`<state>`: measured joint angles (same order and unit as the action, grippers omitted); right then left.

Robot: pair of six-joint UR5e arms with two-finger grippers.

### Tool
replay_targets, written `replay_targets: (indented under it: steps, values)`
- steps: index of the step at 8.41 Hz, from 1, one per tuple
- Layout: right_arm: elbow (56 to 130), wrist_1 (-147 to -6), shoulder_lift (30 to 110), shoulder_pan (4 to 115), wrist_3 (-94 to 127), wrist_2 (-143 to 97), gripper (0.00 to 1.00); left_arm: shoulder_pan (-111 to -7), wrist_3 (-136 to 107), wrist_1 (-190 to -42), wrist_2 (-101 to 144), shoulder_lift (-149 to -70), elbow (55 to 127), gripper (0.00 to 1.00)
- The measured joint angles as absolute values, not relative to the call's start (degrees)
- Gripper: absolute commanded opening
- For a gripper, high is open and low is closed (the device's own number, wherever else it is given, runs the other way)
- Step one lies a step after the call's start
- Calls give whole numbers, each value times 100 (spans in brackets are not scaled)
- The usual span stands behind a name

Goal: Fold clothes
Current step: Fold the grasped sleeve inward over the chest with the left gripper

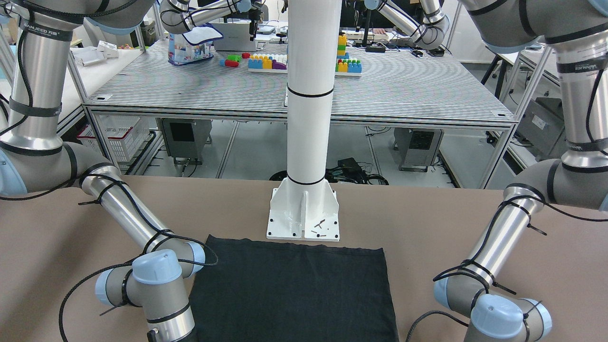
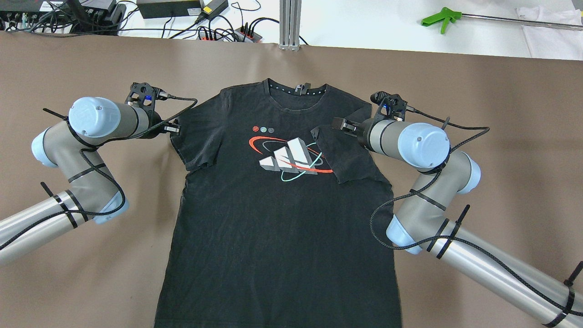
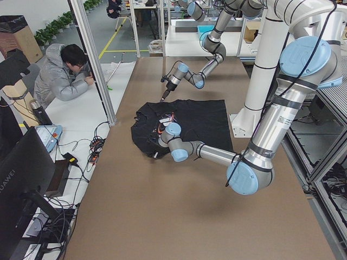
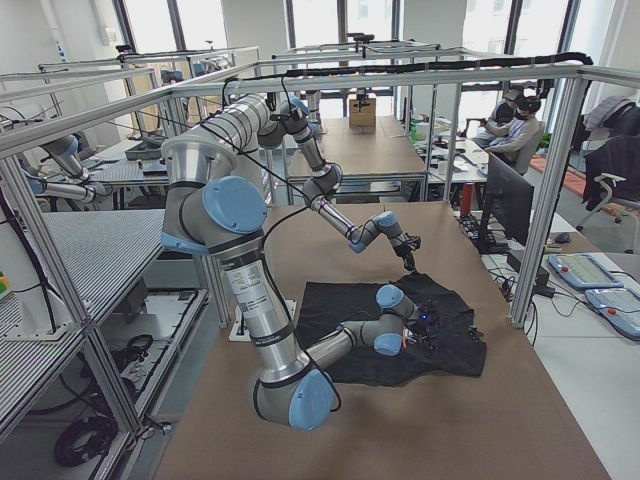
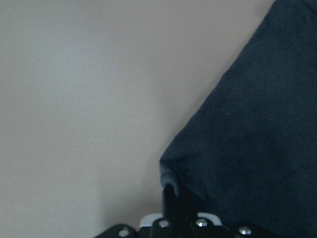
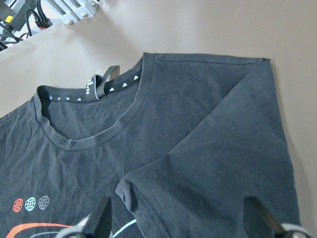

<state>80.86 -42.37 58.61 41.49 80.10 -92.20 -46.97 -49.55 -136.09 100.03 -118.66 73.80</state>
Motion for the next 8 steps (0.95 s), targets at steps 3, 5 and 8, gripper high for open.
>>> replay_targets:
  steps: [3,5,8]
  values:
    - [8086,-4233,5879,4148,8023,-9220,94,-4706,-4957,-13076,10084,-11930,7848,0]
    - [8086,-4229,5894,4149,8031,-9220,94,-4703,-5015,-12220,10125,-11990,8526,0]
    - [8086,-4234,5904,4149,8036,-9220,94,-4619,-5504,-11391,10110,-12540,8708,0]
